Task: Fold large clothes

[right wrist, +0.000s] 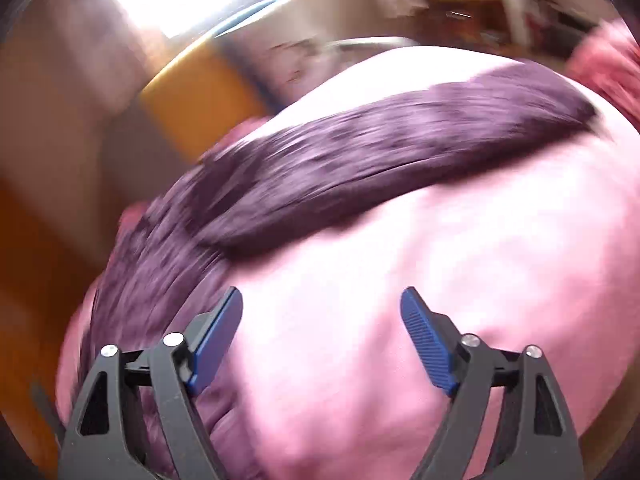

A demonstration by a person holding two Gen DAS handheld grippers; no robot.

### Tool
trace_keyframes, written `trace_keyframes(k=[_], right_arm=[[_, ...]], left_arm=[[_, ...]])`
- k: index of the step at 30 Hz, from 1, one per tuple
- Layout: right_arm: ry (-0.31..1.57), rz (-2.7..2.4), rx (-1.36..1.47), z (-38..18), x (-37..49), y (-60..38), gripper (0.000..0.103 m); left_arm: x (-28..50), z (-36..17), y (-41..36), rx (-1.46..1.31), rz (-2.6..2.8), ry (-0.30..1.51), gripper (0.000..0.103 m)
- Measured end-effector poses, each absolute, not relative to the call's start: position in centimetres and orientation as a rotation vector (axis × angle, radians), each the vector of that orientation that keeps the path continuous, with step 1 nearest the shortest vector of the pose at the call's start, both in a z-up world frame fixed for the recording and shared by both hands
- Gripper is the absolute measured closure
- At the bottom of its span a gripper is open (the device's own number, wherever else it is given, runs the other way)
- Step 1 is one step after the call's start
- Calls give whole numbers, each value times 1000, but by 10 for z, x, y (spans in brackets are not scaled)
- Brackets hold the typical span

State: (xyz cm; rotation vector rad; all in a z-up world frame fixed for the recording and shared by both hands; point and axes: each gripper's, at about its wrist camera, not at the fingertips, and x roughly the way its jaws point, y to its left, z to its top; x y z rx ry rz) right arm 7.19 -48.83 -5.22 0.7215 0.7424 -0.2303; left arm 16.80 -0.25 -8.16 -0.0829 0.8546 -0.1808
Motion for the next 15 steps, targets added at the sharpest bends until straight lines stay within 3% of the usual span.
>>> trace_keyframes(k=[3, 4, 10, 12, 14, 15], right_arm=[[676, -383, 928, -69, 65, -568, 44], [642, -423, 998, -75, 64, -591, 56], [510, -497, 1208, -80, 76, -652, 58], [516, -514, 1220, -81, 84, -657, 64], [558, -530, 1202, -81, 88, -659, 94], [570, -538, 1189, -80, 86, -659, 95]], left_arm=[[167, -82, -3, -77, -180, 855, 8], [167, -82, -4, -75, -179, 857, 7], [170, -84, -9, -45, -170, 872, 4], [170, -85, -10, -33, -163, 876, 4], [170, -85, -11, -26, -158, 879, 4], [170, -85, -11, -24, -157, 880, 4]])
